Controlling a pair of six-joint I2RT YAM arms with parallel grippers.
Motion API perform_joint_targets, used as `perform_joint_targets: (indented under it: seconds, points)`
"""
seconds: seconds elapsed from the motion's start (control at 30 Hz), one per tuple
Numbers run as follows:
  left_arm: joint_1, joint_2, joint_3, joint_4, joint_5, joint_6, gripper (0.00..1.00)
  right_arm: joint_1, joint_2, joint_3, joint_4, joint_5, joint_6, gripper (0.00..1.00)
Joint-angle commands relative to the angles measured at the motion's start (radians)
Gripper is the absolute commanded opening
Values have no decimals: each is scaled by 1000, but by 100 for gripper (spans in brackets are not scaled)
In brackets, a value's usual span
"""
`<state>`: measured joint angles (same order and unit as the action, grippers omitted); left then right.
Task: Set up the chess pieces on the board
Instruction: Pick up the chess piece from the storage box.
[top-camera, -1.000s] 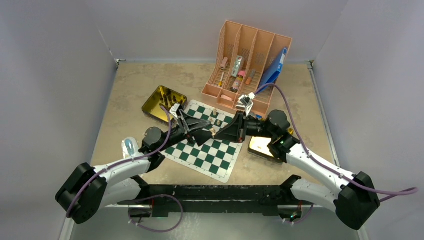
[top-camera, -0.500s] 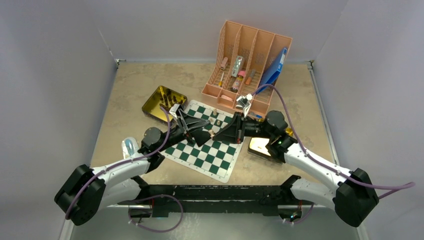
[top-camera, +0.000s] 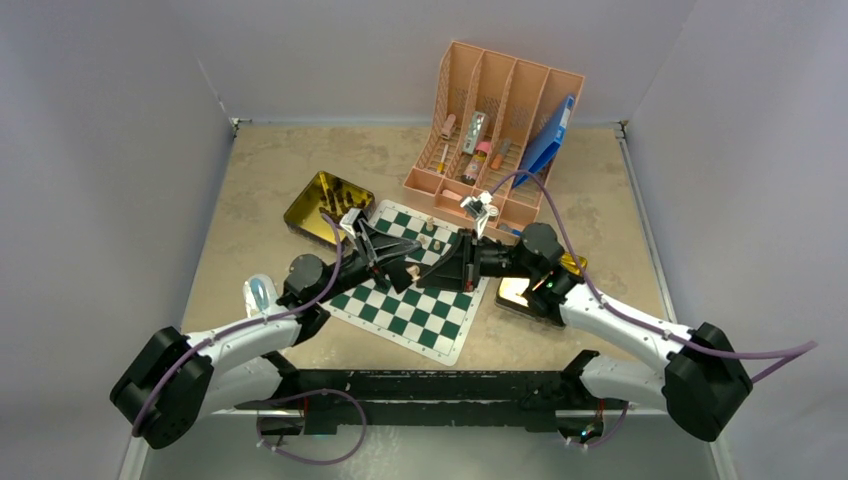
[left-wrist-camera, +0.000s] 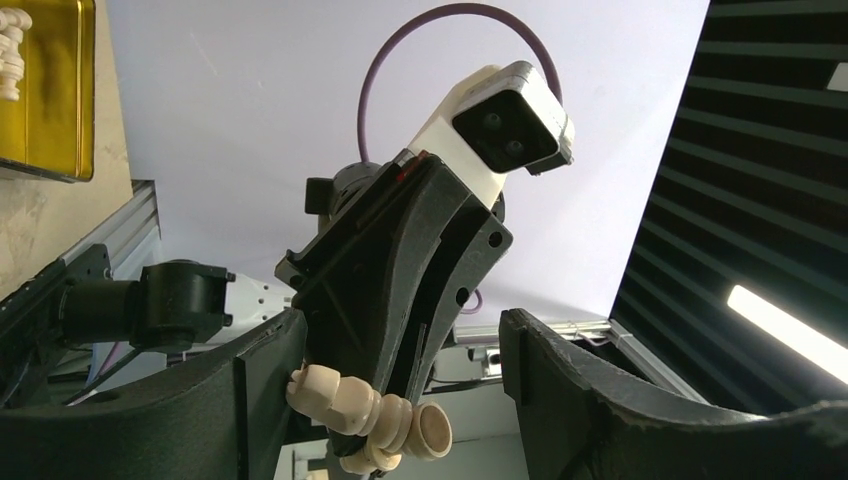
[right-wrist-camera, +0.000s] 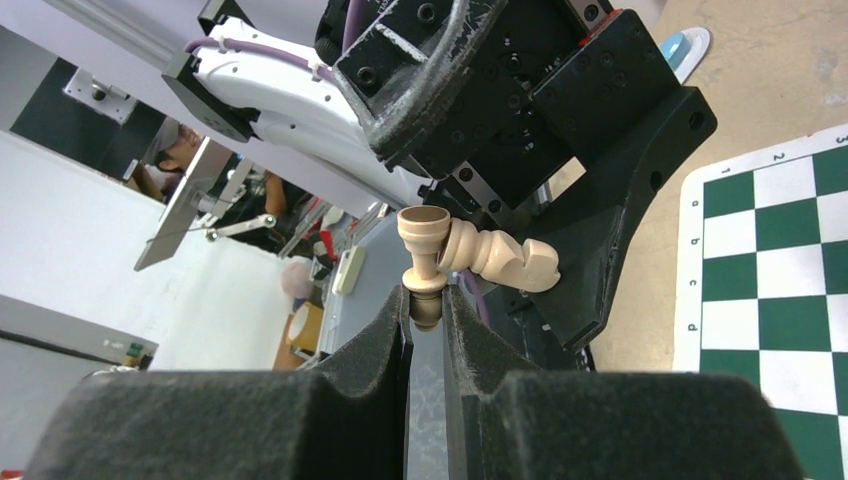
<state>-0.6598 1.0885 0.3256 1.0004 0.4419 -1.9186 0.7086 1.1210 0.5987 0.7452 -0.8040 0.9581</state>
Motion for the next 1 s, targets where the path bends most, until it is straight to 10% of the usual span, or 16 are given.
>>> perform_joint_targets:
  seconds: [0.0, 0.97]
  points:
    - [-2, -31, 8, 40, 2, -12, 69, 5, -15, 53, -72, 5, -93, 0]
    - [-1, -189, 82, -265, -47, 154, 63, 4, -76, 76, -355, 153, -274, 0]
